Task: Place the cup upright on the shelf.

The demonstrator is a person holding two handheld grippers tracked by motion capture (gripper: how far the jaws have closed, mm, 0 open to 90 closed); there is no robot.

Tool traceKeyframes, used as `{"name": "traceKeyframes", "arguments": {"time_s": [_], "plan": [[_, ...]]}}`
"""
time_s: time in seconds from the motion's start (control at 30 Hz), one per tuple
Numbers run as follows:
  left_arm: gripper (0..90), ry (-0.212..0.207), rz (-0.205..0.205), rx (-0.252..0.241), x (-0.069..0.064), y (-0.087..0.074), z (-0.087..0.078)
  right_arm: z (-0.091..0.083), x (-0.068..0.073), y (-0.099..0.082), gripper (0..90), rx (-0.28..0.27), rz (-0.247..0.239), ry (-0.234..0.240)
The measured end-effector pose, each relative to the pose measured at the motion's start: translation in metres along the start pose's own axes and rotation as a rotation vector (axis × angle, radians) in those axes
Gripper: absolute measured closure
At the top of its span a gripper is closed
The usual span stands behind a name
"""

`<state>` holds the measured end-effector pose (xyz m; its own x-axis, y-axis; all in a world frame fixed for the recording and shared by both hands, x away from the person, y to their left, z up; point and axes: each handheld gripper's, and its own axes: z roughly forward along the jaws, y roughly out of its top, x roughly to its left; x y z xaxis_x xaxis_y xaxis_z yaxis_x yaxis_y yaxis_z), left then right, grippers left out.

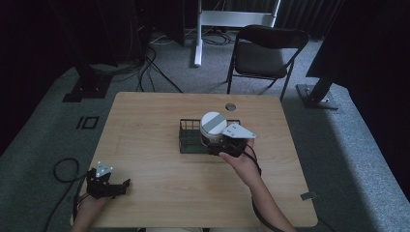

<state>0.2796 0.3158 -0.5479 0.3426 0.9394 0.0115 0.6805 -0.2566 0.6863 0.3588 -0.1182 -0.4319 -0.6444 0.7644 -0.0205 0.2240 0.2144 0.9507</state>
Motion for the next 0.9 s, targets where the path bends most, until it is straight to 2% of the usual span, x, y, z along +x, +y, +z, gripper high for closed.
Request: {"name": "traceKeyframes", "arguments": {"time_s": [0.2, 0.37, 0.4, 0.6, 0.9], "plan": [[0.6, 0.000, -0.001, 0.000, 0.000, 0.000, 0.000, 0.008, -0.008, 0.007, 18.3, 0.004, -0.002, -0.062], [0.6, 0.000, -0.001, 0.000, 0.000, 0.000, 0.000, 0.015, -0.014, 0.011, 18.3, 0.013, 0.018, -0.108], [0.6, -0.001, -0.001, 0.000, 0.000, 0.000, 0.000, 0.018, -0.016, 0.011, 18.3, 0.012, 0.035, -0.117], [0.6, 0.000, -0.001, 0.000, 0.000, 0.000, 0.000, 0.027, -0.022, 0.011, 18.3, 0.042, 0.067, -0.178], [0.6, 0.000, -0.001, 0.000, 0.000, 0.000, 0.000, 0.044, -0.027, 0.006, 18.3, 0.107, 0.107, -0.196]]}}
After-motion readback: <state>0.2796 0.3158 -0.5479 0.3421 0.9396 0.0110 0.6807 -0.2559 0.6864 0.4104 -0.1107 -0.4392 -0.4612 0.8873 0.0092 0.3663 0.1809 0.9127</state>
